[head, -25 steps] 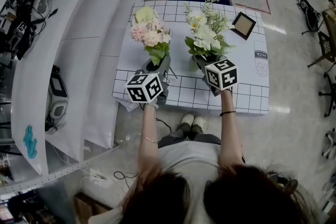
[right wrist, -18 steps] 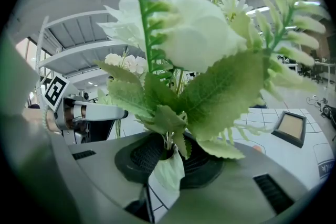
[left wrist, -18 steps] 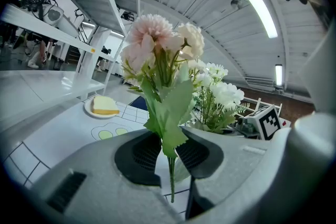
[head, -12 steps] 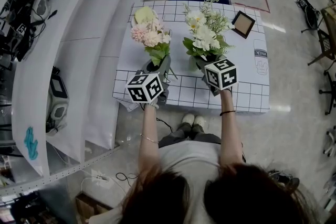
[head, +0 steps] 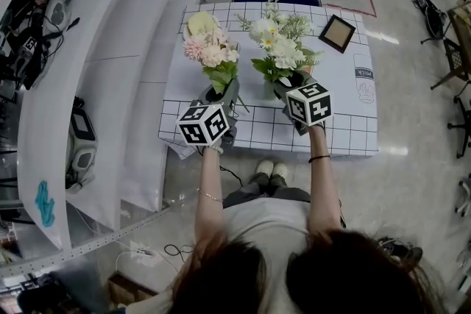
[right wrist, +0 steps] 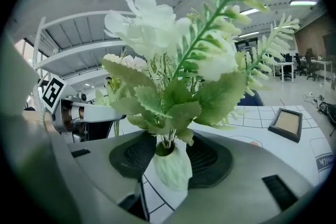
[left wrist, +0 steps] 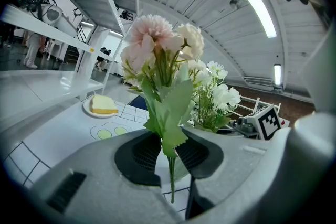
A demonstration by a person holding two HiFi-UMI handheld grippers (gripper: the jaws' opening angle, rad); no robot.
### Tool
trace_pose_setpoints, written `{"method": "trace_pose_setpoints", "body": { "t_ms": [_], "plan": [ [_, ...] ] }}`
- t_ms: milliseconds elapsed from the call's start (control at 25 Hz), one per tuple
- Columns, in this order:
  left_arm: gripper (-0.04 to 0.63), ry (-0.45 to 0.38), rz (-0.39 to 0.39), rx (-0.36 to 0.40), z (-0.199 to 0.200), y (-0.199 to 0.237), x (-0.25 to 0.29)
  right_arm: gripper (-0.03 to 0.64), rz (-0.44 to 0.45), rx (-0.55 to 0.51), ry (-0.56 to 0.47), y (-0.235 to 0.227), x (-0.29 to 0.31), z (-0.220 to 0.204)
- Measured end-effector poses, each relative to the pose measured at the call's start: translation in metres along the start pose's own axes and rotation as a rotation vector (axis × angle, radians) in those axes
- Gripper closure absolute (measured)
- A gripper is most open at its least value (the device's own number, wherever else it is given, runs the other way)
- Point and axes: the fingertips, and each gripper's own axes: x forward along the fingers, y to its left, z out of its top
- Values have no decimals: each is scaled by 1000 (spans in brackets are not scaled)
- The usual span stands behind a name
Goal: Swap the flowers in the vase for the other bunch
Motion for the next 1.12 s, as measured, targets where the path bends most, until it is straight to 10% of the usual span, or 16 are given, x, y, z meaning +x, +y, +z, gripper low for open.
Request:
{"method": "trace_pose_setpoints", "body": {
  "t_ms": [1120],
  "plan": [
    [512, -2, -21, -9, -9, -14, -12, 423, -58, 32, 17, 2, -26, -12]
  ]
}}
